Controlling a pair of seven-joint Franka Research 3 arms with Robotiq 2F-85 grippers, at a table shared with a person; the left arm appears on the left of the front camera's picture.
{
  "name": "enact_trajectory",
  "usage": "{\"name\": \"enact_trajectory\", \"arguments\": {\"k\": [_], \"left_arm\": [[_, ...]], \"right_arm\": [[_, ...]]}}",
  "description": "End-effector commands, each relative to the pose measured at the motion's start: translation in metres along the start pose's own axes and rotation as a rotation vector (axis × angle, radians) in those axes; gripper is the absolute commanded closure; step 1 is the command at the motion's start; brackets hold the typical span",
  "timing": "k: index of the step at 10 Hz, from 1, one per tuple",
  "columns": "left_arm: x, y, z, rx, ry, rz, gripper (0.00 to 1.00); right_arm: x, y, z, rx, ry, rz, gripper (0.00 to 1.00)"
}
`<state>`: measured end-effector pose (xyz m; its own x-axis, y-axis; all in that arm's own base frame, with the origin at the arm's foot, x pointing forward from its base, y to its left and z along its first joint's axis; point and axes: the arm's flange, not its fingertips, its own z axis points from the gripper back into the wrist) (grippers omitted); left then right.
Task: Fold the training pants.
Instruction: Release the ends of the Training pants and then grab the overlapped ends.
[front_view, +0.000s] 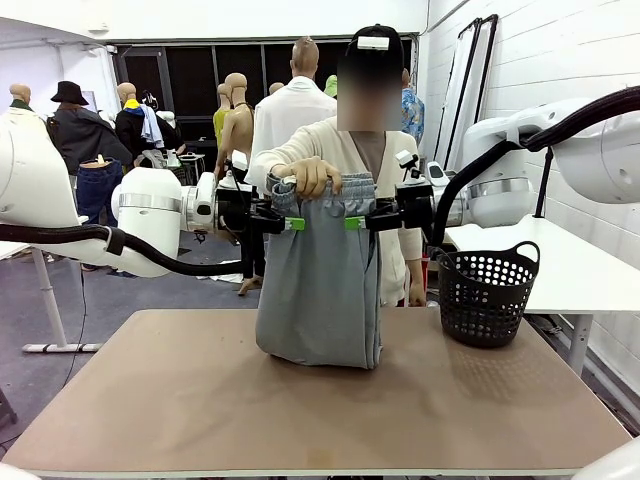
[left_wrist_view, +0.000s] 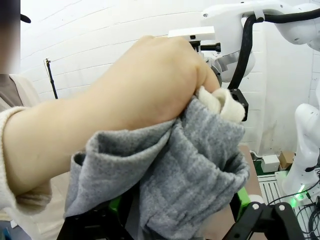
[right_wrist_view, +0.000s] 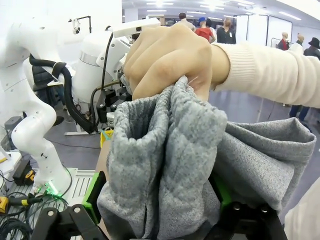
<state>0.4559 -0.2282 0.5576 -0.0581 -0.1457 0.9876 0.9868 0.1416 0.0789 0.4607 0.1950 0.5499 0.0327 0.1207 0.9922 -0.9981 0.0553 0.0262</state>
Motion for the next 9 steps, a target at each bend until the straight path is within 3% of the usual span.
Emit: {"name": "enact_trajectory", "arguments": {"k": [1, 9], "left_arm": [[-0.001, -0.005, 0.007, 0.019, -0.021, 0.002, 0.0], [-0.002, -0.007, 0.02, 0.129, -0.025, 0.001, 0.0]], "right_arm": [[0.002, 0.004, 0.007, -0.025, 0.021, -0.024, 0.0], [-0.008, 0.011, 0.035, -0.092, 0.013, -0.032, 0.0]]}}
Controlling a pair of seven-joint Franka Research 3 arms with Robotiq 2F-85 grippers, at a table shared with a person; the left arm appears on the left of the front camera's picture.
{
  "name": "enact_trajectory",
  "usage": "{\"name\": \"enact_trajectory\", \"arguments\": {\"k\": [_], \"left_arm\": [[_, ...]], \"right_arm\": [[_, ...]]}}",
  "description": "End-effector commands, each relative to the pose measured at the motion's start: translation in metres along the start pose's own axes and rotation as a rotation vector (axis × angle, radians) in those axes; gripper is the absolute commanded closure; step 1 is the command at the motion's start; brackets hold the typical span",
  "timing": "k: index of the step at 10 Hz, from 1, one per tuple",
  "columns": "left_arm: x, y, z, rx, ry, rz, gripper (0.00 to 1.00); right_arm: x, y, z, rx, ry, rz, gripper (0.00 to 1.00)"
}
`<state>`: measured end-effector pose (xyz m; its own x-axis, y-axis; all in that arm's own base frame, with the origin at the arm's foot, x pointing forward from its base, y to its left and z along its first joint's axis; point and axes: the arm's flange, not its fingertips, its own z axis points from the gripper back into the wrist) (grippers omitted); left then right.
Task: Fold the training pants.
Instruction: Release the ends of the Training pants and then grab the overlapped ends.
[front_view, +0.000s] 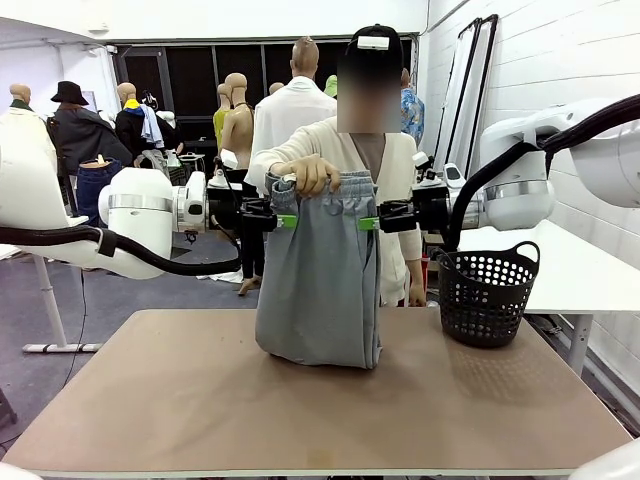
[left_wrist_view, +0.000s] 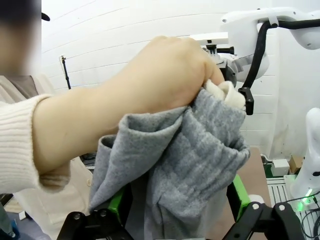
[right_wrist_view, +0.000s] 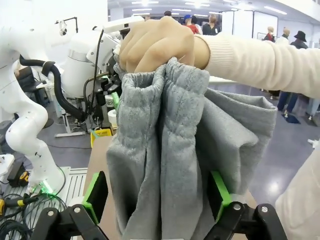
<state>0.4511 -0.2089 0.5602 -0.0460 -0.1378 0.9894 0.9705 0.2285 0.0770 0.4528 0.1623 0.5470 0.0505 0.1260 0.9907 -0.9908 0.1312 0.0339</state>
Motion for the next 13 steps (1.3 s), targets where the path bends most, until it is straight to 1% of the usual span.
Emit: {"name": "enact_trajectory", "arguments": {"k": [1, 5, 9, 13], "left_arm": [[-0.003, -0.005, 0.002, 0.042, -0.022, -0.006, 0.0], [-0.003, -0.012, 0.009, 0.06, -0.023, -0.005, 0.0], [-0.004, -0.017, 0.014, 0.075, -0.025, 0.0, 0.0], [-0.004, -0.027, 0.026, 0.135, -0.012, -0.002, 0.0]], "right_arm": [[-0.001, 0.005, 0.005, -0.021, 0.0, -0.015, 0.0], [-0.001, 0.006, 0.006, -0.037, -0.011, -0.009, 0.0], [-0.001, 0.008, 0.004, -0.024, -0.039, -0.042, 0.0], [0.001, 0.013, 0.008, -0.083, -0.032, -0.028, 0.0]]}}
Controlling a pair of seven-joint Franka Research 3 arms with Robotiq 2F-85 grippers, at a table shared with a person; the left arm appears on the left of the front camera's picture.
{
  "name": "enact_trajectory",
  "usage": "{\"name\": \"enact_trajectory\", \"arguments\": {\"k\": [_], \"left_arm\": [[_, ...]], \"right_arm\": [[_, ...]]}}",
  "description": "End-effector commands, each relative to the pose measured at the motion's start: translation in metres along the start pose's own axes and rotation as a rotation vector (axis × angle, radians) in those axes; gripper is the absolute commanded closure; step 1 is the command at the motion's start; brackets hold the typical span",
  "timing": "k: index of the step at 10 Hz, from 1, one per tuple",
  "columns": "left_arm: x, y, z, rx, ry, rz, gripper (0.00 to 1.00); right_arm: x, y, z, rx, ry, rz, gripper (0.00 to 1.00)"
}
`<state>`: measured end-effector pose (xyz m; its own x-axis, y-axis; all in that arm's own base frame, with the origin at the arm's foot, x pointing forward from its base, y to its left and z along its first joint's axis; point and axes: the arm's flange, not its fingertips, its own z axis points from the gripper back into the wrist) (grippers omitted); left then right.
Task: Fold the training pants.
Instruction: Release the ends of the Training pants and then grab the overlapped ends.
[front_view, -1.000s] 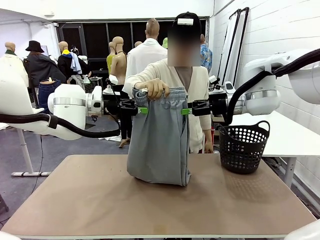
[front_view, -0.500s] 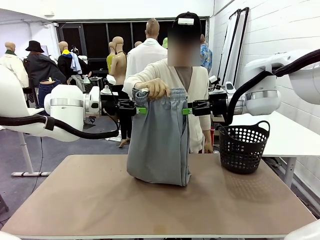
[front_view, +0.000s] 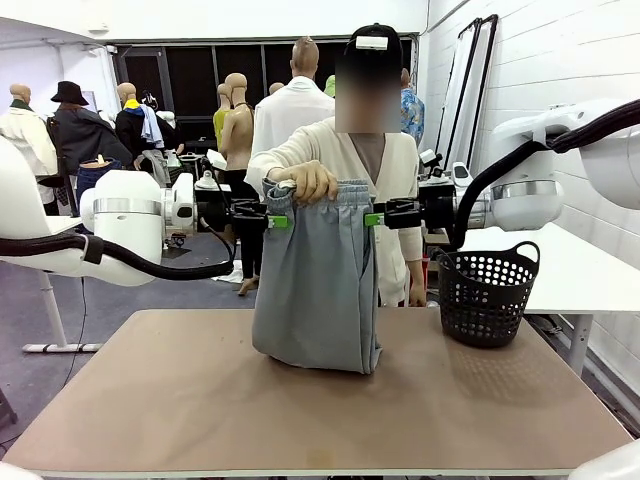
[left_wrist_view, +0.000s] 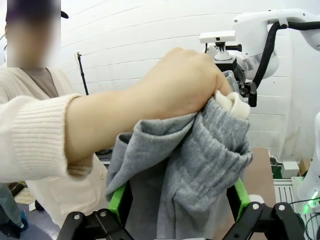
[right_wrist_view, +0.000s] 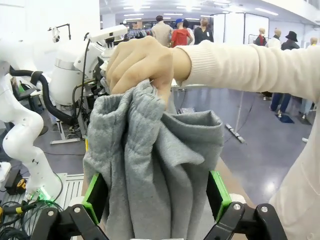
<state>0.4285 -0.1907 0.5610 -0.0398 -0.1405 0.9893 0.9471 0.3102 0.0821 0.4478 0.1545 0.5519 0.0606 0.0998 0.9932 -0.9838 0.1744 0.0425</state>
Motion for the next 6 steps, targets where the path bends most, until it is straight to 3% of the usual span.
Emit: {"name": "enact_trajectory", "arguments": {"k": [1, 6], "left_arm": [[-0.005, -0.012, 0.008, 0.076, -0.005, -0.014, 0.0], [-0.01, -0.013, 0.013, 0.139, 0.017, -0.035, 0.0]], "right_arm": [[-0.003, 0.01, -0.002, -0.048, -0.004, -0.009, 0.0], [-0.006, 0.021, 0.009, -0.011, 0.002, -0.025, 0.0]]}}
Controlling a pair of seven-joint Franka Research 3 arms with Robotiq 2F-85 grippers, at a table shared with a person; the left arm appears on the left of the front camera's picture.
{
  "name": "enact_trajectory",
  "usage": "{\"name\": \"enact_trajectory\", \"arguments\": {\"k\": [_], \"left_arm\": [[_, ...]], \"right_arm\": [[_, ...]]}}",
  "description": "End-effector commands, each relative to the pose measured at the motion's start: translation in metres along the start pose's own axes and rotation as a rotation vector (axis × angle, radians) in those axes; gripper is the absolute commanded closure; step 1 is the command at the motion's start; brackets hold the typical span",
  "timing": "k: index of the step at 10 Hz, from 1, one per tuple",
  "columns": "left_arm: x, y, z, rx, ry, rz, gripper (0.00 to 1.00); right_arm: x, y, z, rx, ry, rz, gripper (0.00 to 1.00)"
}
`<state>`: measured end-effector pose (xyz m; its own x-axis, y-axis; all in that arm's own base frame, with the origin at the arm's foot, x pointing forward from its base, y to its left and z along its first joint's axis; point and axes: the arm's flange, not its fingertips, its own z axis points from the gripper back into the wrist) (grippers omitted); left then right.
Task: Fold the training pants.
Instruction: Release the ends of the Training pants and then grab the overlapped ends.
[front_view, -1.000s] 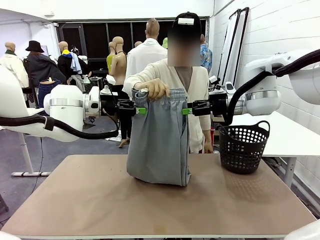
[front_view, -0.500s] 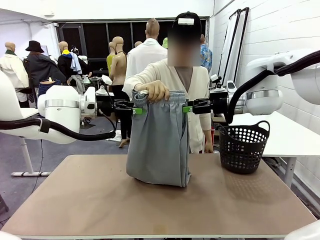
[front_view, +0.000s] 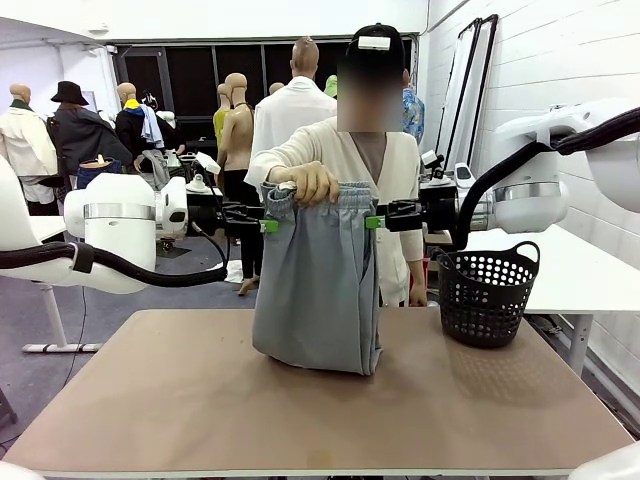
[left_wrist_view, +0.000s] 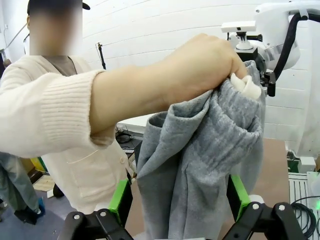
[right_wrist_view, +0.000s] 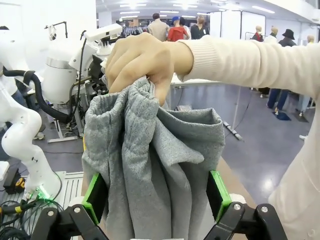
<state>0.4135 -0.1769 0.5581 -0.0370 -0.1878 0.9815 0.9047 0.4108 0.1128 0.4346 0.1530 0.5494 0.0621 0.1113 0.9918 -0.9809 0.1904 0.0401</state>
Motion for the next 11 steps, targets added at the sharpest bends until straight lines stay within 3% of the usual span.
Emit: {"name": "enact_trajectory", "arguments": {"k": [1, 8, 11], "left_arm": [[-0.006, -0.001, -0.007, 0.021, -0.034, -0.021, 0.0], [-0.004, 0.007, 0.011, 0.089, -0.066, -0.052, 0.0], [-0.006, 0.01, 0.01, 0.058, -0.073, -0.054, 0.0]], "right_arm": [[-0.003, 0.012, 0.009, 0.002, -0.012, -0.025, 0.0], [-0.008, 0.039, 0.009, -0.074, -0.022, 0.041, 0.0], [-0.012, 0.042, 0.001, -0.128, -0.039, 0.03, 0.0]]}}
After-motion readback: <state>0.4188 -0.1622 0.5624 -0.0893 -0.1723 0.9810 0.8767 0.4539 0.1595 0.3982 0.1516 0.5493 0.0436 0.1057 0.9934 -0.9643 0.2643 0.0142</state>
